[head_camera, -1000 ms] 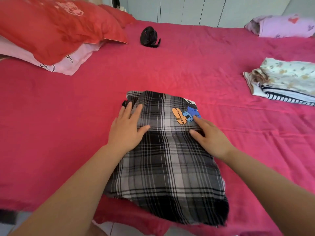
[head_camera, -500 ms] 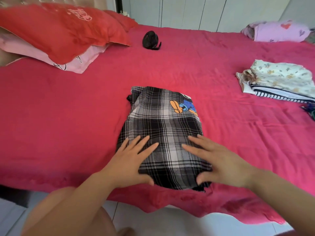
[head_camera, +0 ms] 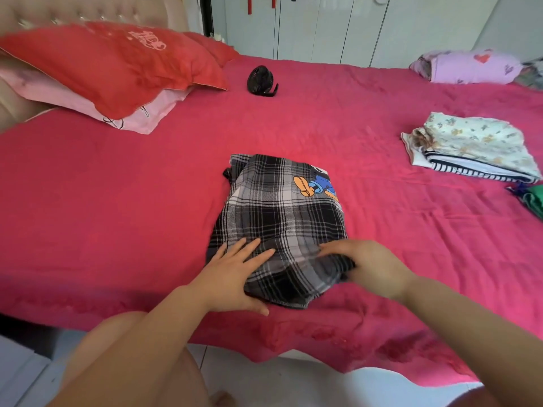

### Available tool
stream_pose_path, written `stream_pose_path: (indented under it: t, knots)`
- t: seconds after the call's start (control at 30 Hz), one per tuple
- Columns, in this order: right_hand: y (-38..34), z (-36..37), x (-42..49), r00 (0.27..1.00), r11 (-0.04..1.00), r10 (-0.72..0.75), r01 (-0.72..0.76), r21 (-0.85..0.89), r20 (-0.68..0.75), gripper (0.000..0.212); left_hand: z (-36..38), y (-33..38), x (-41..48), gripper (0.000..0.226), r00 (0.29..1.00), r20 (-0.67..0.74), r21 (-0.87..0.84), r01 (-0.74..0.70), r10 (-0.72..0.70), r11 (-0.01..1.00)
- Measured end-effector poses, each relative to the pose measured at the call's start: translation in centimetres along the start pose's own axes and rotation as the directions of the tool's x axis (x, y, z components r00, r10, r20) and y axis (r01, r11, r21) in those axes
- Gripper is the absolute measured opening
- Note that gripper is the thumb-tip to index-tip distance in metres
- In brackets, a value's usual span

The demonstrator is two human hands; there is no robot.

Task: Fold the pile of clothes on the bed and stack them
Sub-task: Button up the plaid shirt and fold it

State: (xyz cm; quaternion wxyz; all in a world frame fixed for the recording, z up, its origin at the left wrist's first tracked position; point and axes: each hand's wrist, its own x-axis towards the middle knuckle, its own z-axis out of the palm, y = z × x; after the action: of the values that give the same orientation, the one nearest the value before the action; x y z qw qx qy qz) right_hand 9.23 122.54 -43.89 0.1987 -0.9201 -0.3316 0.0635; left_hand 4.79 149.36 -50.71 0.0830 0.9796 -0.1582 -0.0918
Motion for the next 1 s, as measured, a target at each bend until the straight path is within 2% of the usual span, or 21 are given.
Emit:
stream_pose_path:
  t: [0.03,0.1,0.2,0.27,0.4,0.5,0.63,0.73,0.8,0.9,0.97,1.0]
  knots:
    - [-0.4,-0.8,0.2,0.997,0.995,0.039,-0.033,0.093,-0.065,0.052,-0.3,0.1,0.0,0.110,1.000,-0.026,-0.028,0.010,-0.011,1.000]
    - [-0.7,-2.2,0.4,0.990,0.985,0.084,-0.065,0.161,-0.112,0.048,-0.6,0.1,-0.2,0.101,0.995,-0.098,-0.027,0.028,-0.031,0.999]
    - [-0.4,-3.5,0.7,0.996,0.990,0.079,-0.074,0.120,-0.045,0.039,-1.1,-0.2,-0.3,0.078,0.970,-0.240,0.019,0.039,-0.034,0.999]
    - [0.0,-3.7,0.8,0.996,0.990,0.090,-0.089,0.107,-0.008,0.034,-1.6,-0.5,-0.3,0.074,0.956,-0.287,-0.029,0.046,-0.053,0.999]
    - [0.0,-3.4,0.7,0.997,0.997,0.064,-0.066,0.044,0.041,0.030,-2.3,-1.5,-0.3,0.076,0.984,-0.175,-0.061,0.012,-0.022,0.998]
    - [0.2,-2.5,0.1,0.995,0.997,-0.030,0.038,-0.075,0.100,0.049,-2.5,-2.3,-0.8,0.085,0.995,-0.099,0.002,-0.019,0.019,1.000]
    - [0.6,-1.8,-2.4,1.000,0.996,0.004,-0.002,-0.092,0.027,0.065,-2.6,-2.4,-2.0,0.084,0.999,-0.025,0.056,-0.035,0.036,0.998]
    - [0.6,-2.2,-4.9,0.996,1.000,0.022,-0.021,0.010,-0.084,0.069,-3.1,-2.0,-2.8,0.064,0.999,-0.022,-0.034,-0.049,0.048,0.998]
    - [0.9,-3.0,-6.4,0.989,0.992,0.116,-0.112,0.055,-0.093,0.066,-3.6,-1.8,-3.5,0.057,0.999,-0.027,-0.179,-0.042,0.038,0.983]
    - [2.0,-3.5,-7.4,0.967,0.969,0.245,-0.242,0.052,-0.067,0.055,-3.9,-1.2,-3.7,0.048,0.987,-0.146,-0.347,0.011,-0.065,0.938]
    - [2.3,-2.9,-7.1,0.946,0.949,0.310,-0.303,0.082,-0.097,0.041,-3.7,-0.8,-3.0,0.041,0.931,-0.293,-0.387,0.095,-0.220,0.917]
    - [2.2,-2.4,-6.8,0.933,0.936,0.344,-0.331,0.121,-0.103,0.035,-3.6,-0.6,-2.6,0.043,0.896,-0.321,-0.419,0.157,-0.308,0.894]
